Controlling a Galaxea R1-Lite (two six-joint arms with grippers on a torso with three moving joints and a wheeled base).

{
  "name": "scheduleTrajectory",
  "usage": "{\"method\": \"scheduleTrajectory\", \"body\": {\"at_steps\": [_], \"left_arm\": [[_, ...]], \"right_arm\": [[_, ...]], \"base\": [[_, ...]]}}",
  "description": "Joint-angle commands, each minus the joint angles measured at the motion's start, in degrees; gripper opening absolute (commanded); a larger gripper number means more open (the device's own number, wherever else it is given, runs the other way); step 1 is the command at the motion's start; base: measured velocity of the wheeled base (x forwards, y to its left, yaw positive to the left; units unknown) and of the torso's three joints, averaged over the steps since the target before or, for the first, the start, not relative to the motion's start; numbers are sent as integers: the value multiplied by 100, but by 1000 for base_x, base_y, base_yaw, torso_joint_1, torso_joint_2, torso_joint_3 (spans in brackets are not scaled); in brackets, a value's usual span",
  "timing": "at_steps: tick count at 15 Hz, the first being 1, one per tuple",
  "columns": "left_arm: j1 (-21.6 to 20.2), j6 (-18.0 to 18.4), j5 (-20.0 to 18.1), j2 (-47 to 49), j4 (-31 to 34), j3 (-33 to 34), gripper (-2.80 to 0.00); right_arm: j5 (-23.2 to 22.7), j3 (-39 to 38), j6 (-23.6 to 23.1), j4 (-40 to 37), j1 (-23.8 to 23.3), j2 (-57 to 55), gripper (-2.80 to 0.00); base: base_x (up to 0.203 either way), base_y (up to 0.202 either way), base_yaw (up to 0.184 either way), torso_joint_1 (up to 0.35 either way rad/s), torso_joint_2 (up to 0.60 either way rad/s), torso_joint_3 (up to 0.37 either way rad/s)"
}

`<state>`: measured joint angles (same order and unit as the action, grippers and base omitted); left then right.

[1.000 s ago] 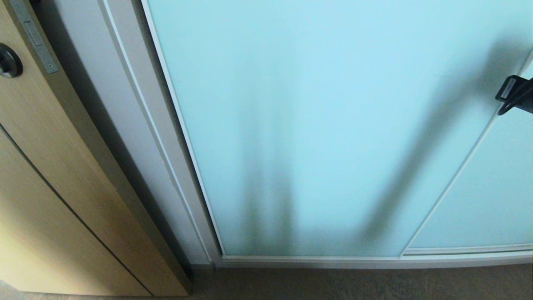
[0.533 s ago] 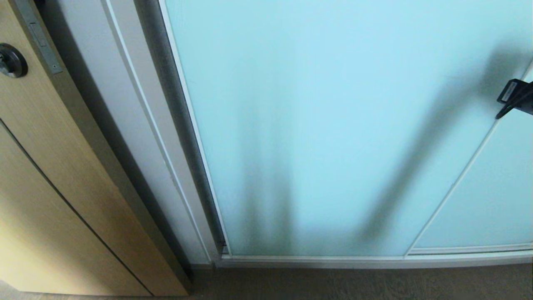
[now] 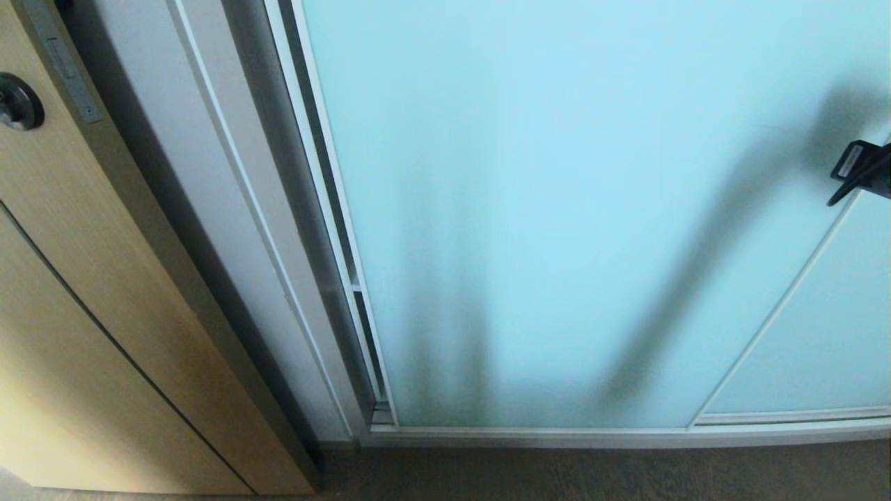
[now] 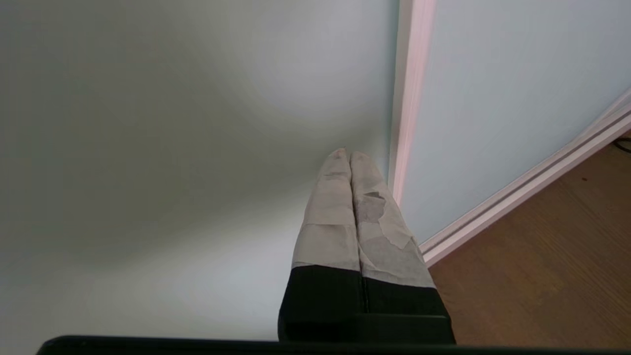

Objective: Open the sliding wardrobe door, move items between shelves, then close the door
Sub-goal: Open the door

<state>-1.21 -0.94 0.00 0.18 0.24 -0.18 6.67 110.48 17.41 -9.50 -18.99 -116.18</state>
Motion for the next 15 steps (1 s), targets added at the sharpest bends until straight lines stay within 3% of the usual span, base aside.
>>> {"method": "scheduleTrajectory", "body": {"at_steps": [1,7,12,15], "left_arm": [[-2,-3,0,8,2,1,-280],[-2,-3,0,8,2,1,-280],[-2,-3,0,8,2,1,-280],[-2,-3,0,8,2,1,-280]], "right_arm": [[28,0,17,-8,-166,34,-280],[5,-59,-152,-25,-747,169,-280],[-606,-342,-150,-228,-715,1117,-280],[-743,-732,-258,-114,-634,2201,-280]], "base": [[0,0,0,0,0,0],[0,0,0,0,0,0],[0,0,0,0,0,0],[0,0,0,0,0,0]]}}
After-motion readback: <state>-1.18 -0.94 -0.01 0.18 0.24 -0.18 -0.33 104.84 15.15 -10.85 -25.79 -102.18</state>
